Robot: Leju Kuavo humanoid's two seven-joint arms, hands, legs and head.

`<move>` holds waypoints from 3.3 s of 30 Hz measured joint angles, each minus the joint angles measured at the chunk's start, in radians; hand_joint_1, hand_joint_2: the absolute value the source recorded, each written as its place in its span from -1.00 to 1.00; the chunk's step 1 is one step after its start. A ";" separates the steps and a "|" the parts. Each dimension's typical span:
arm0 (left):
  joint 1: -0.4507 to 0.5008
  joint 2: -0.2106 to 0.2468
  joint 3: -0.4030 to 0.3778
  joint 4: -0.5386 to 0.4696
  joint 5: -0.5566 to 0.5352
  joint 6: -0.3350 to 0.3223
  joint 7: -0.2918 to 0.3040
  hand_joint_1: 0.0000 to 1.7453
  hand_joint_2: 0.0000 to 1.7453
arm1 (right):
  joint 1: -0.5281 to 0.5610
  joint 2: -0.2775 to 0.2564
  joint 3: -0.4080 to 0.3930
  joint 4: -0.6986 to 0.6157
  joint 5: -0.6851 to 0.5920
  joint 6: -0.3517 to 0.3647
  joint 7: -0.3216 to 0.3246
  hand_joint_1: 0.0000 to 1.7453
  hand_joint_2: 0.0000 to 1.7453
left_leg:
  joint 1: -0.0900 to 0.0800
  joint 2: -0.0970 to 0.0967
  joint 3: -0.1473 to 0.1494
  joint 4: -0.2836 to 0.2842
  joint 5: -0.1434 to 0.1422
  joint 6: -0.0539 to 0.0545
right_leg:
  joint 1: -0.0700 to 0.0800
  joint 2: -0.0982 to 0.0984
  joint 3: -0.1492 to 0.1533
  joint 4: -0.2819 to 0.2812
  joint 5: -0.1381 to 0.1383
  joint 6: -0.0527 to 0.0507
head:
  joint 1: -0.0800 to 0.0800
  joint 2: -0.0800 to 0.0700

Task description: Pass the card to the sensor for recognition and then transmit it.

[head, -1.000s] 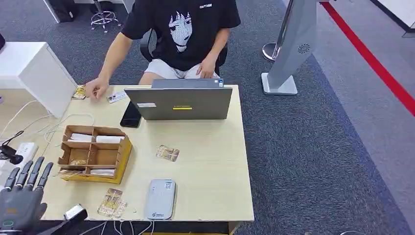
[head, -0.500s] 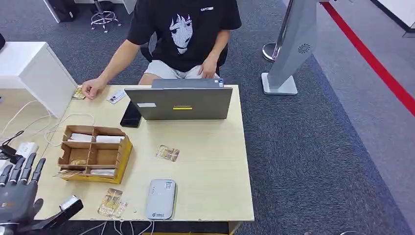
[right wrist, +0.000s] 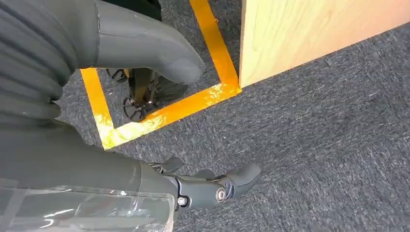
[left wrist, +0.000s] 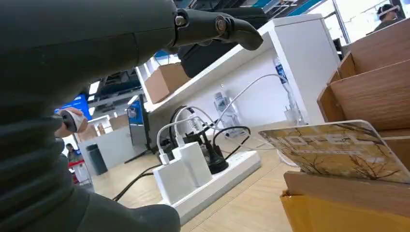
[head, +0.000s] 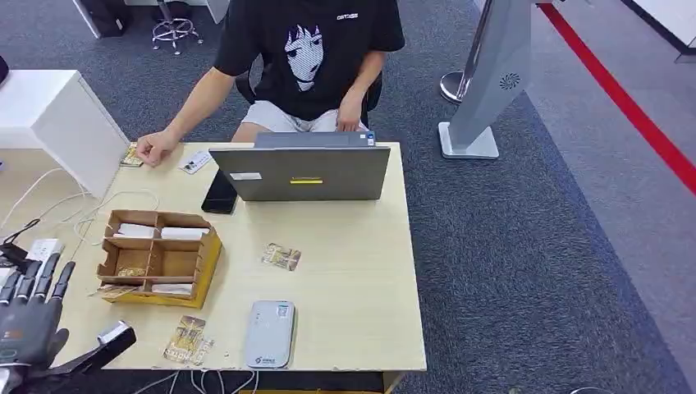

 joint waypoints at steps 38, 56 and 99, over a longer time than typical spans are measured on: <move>-0.075 -0.021 -0.173 0.093 -0.079 0.038 0.044 -1.00 1.00 | -0.010 0.000 0.000 0.001 0.021 -0.004 0.000 -1.00 1.00 | 0.000 0.000 0.000 0.000 0.000 0.000 | 0.000 0.000 0.000 0.000 0.000 0.000 | 0.000 0.000; -0.071 -0.011 -0.173 0.094 -0.078 0.041 0.053 1.00 1.00 | -0.010 0.000 0.000 0.001 0.019 -0.004 0.000 -1.00 1.00 | 0.000 0.000 0.000 0.000 0.000 0.000 | 0.000 0.000 0.000 0.000 0.000 0.000 | 0.000 0.000; -0.106 0.016 -0.338 -0.431 -0.056 -0.014 0.031 1.00 1.00 | -0.012 0.000 -0.006 0.001 0.046 -0.007 -0.011 -1.00 1.00 | 0.000 0.000 0.000 0.000 0.001 -0.001 | 0.000 0.000 0.000 0.000 0.001 0.000 | 0.000 0.000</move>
